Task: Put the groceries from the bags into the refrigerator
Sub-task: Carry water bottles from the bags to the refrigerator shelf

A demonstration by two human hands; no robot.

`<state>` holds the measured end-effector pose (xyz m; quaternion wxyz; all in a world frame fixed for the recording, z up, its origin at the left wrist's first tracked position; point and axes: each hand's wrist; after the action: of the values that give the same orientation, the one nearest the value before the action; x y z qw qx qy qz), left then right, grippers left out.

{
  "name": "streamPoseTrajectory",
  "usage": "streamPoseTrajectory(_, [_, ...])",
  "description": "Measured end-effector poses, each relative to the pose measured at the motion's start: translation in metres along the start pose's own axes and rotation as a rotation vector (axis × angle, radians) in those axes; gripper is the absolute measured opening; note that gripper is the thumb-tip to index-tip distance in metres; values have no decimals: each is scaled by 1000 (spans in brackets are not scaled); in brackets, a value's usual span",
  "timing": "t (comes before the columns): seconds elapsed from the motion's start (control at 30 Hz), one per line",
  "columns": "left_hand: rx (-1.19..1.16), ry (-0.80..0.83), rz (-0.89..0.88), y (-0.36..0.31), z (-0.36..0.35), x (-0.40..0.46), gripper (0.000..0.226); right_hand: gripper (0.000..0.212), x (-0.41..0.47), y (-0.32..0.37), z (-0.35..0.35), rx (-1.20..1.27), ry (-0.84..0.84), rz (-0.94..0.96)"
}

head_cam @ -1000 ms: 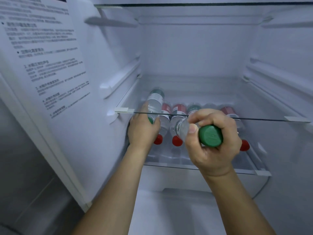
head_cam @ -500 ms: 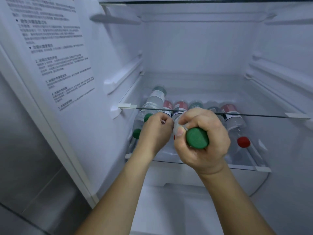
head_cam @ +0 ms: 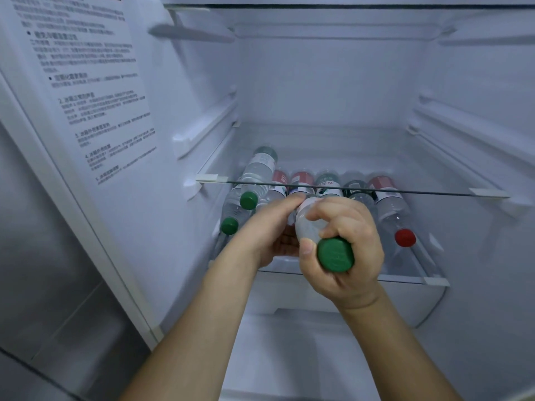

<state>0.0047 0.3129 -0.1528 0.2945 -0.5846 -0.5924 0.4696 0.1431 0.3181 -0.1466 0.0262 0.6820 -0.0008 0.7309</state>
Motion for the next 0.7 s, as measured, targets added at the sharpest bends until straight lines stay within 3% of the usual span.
streamPoseTrajectory(0.2, [-82,-209,-72,-2,-2,2,63,25,-22,-1,2,-83,12,-63])
streamPoseTrajectory(0.43, [16,-372,-213,-12,3,3,39,38,-57,-7,2,-229,108,-319])
streamPoseTrajectory(0.7, [211,-373,-312,-18,10,1,12,49,-70,-9,-14,-235,372,-513])
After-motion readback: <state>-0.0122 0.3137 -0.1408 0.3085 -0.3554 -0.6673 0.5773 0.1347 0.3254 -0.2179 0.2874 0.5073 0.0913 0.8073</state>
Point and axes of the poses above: each hand's wrist, its own x-axis towards the middle knuckle, its own z-axis out of the back of the hand, y = z × x, and after that the axes turned 12 degrees about -x, right-handed
